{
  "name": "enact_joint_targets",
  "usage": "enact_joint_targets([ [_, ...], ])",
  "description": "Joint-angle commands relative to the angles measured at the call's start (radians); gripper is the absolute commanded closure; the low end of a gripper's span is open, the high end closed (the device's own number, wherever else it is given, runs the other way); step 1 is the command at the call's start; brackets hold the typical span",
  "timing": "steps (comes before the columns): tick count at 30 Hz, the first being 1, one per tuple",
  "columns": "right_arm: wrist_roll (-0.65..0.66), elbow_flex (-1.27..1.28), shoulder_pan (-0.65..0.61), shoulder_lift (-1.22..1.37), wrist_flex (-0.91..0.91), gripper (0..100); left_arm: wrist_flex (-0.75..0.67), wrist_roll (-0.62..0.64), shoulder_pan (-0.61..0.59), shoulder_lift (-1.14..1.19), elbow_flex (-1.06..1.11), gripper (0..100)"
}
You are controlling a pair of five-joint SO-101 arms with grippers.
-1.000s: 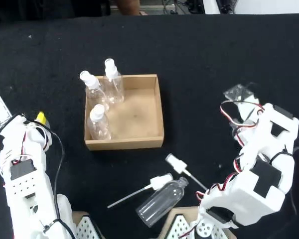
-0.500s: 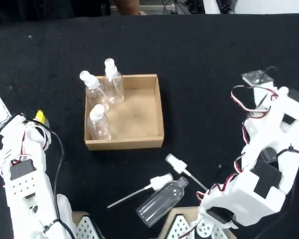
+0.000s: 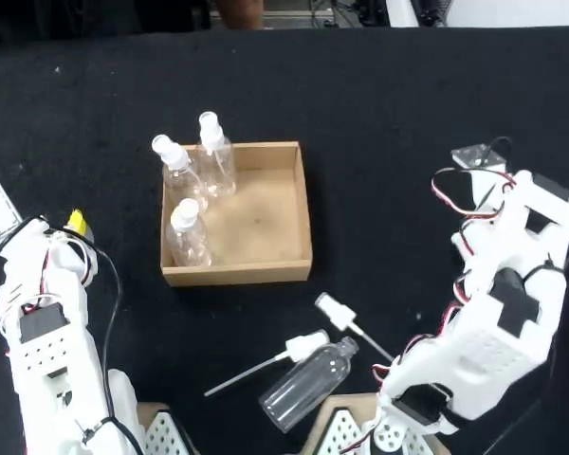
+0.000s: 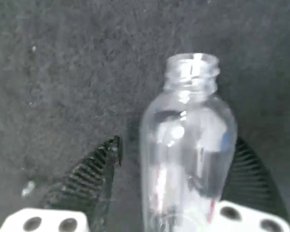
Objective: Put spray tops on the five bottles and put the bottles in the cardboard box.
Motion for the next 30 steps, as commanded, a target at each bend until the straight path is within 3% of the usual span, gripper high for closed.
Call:
enact_joint_targets([
  [1,-0.063,-0.102,0.011,-0.007,-0.012,72.1,-0.026,-0.006,-0.005,-0.021,-0.007,81],
  [5,-0.147,-0.176,0.008,-0.001,0.003,89.9,-0.026,-0.006,-0.004,-0.021,-0.007,81],
  [8,-0.107,-0.185,0.003,-0.001,0.043,98.8,-0.026,-0.006,-0.007,-0.021,-0.007,81],
  [14,-0.008,-0.220,0.031,-0.005,0.124,96.6,-0.026,-0.006,-0.007,-0.021,-0.007,81],
  [19,0.400,-0.208,0.126,0.007,0.158,96.2,-0.025,-0.006,-0.007,-0.021,-0.007,81],
  [21,0.491,-0.196,0.153,0.019,0.163,95.9,-0.025,-0.006,-0.007,-0.021,-0.007,81],
  [27,0.367,-0.189,0.158,0.064,0.163,74.3,-0.026,-0.006,-0.005,-0.021,-0.008,81],
  [30,0.341,-0.189,0.152,0.085,0.158,72.8,-0.026,-0.006,-0.007,-0.021,-0.008,81],
])
